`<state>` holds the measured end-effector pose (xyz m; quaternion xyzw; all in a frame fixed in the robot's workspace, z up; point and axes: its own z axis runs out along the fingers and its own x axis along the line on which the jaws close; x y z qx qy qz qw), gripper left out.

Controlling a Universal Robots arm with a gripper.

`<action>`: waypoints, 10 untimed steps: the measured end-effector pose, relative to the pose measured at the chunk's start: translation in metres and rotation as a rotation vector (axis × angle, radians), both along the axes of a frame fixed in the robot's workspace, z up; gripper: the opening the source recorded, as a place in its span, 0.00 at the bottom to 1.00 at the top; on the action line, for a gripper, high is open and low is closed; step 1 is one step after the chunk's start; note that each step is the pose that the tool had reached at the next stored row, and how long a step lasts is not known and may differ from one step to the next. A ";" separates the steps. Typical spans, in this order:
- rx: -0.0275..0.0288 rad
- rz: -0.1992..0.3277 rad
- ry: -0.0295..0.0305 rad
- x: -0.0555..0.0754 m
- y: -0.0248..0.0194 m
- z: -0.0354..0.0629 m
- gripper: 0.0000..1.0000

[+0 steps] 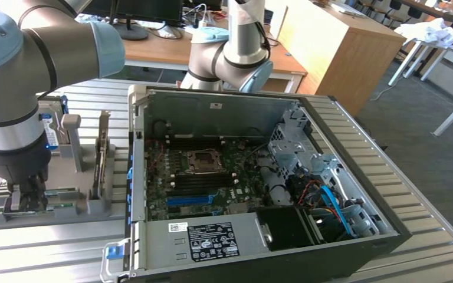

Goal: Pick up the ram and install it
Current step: 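Pick up the ram and move it above insertion slot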

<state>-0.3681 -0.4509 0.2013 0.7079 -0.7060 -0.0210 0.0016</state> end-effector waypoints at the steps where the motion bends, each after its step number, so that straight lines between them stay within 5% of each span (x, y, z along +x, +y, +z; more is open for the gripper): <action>1: -0.0001 0.000 0.0001 0.000 0.0000 0.0004 0.12; 10: -0.0002 0.000 0.0003 0.000 0.0000 0.0178 0.12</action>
